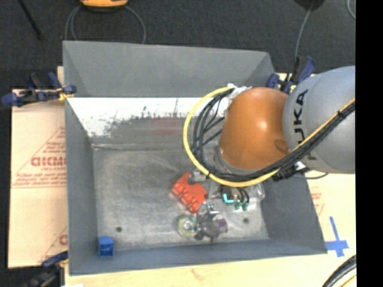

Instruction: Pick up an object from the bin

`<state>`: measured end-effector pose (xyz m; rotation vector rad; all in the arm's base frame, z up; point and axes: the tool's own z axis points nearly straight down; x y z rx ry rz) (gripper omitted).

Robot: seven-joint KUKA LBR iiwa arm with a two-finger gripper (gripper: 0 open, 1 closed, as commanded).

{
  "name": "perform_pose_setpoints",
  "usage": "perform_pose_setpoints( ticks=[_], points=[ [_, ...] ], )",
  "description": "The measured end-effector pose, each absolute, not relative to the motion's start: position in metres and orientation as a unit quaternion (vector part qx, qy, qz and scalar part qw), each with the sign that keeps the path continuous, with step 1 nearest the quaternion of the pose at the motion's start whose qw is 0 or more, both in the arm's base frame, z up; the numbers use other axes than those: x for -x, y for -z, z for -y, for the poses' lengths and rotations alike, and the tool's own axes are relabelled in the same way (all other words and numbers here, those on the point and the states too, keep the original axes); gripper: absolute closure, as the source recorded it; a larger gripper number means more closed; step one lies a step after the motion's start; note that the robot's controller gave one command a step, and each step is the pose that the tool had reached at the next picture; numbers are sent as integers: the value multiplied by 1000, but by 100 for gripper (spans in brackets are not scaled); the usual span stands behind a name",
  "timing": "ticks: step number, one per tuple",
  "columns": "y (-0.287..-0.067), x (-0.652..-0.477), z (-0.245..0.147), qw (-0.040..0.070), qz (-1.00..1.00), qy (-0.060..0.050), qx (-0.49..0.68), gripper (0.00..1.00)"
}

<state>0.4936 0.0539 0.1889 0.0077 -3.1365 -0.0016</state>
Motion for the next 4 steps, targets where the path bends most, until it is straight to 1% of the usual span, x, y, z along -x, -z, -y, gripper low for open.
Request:
perform_pose_setpoints(
  ticks=[1, 2, 3, 4],
  points=[
    [-129, -531, -33, 1, 998, 0, 62, 0],
    [-76, -575, -9, -4, 996, 1, 94, 0],
    [-81, -576, -10, -7, 996, 1, 94, 100],
    [-196, -584, -16, -6, 996, 1, 92, 100]
  ],
)
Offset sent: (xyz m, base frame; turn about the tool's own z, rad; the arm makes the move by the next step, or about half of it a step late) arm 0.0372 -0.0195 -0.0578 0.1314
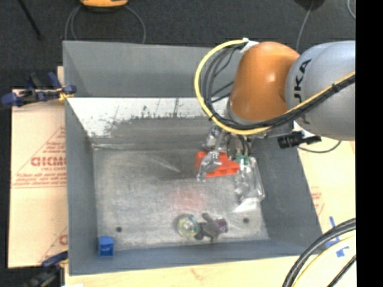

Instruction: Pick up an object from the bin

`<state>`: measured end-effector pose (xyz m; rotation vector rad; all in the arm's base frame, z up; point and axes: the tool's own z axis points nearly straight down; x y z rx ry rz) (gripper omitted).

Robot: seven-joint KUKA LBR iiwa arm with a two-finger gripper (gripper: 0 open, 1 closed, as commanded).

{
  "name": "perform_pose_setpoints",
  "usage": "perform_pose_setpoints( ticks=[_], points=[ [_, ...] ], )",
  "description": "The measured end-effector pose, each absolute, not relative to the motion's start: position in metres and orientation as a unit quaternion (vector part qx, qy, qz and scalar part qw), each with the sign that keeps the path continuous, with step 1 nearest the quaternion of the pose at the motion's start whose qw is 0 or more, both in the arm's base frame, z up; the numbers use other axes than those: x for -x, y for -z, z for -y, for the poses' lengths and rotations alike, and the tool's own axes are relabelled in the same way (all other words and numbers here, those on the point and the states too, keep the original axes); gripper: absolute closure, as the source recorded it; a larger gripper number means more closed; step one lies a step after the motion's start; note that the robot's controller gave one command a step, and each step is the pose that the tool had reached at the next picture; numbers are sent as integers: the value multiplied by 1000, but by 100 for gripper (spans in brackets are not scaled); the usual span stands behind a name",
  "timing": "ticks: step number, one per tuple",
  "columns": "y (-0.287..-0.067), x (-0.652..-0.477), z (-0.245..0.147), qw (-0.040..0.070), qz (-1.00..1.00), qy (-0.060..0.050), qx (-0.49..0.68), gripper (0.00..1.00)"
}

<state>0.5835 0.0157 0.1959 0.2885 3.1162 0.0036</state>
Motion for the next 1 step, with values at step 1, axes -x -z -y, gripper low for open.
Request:
perform_pose_setpoints(
  ticks=[1],
  points=[
    [-253, -549, 107, 4, -994, 2, 111, 100]
  ],
)
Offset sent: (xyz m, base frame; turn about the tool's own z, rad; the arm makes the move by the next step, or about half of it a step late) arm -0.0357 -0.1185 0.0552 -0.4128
